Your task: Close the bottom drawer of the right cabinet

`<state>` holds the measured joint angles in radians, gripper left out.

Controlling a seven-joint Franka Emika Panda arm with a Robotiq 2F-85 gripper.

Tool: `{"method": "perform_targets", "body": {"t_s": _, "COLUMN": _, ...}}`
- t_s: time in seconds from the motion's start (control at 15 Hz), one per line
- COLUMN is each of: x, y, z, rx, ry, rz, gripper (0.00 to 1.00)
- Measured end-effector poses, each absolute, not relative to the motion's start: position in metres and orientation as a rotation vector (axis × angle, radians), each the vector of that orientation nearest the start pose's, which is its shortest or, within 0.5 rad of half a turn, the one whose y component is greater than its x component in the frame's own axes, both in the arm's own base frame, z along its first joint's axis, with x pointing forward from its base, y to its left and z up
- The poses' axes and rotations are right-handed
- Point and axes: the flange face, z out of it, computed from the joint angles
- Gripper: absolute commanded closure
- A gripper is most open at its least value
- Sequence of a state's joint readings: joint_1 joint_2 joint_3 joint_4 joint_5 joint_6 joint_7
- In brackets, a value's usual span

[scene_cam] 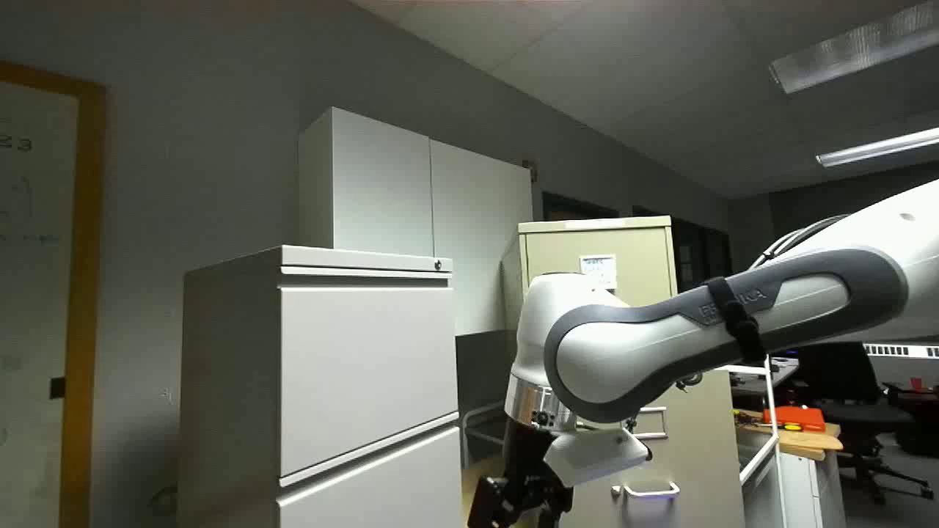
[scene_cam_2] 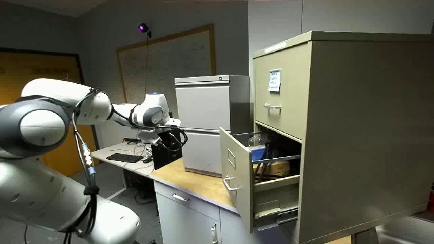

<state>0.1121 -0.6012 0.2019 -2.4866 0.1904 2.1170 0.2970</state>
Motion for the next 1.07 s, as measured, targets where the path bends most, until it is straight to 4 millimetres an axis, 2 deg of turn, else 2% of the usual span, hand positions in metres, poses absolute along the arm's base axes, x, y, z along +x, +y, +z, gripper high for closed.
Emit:
{"method": "perform_targets", "body": {"t_s": 0.53, "x": 0.369, "y": 0.136, "z": 0.513, "rx": -3.000, "ry": 0.129, "rz": -0.311, "gripper": 0.00}}
{"method": "perform_targets", "body": {"t_s": 0.6, "x": 0.369, "y": 0.136, "z": 0.514, "rx": -2.998, "ry": 0.135, "rz": -0.314, "gripper": 0.10}}
{"method": "perform_targets", "body": {"t_s": 0.67, "x": 0.370, "y": 0.135, "z": 0.515, "rx": -2.994, "ry": 0.151, "rz": -0.325, "gripper": 0.25}}
{"method": "perform_targets", "body": {"t_s": 0.87, "x": 0.375, "y": 0.127, "z": 0.522, "rx": -2.966, "ry": 0.251, "rz": -0.384, "gripper": 0.50}}
{"method": "perform_targets", "body": {"t_s": 1.07, "x": 0.381, "y": 0.107, "z": 0.528, "rx": -2.925, "ry": 0.414, "rz": -0.432, "gripper": 0.73}}
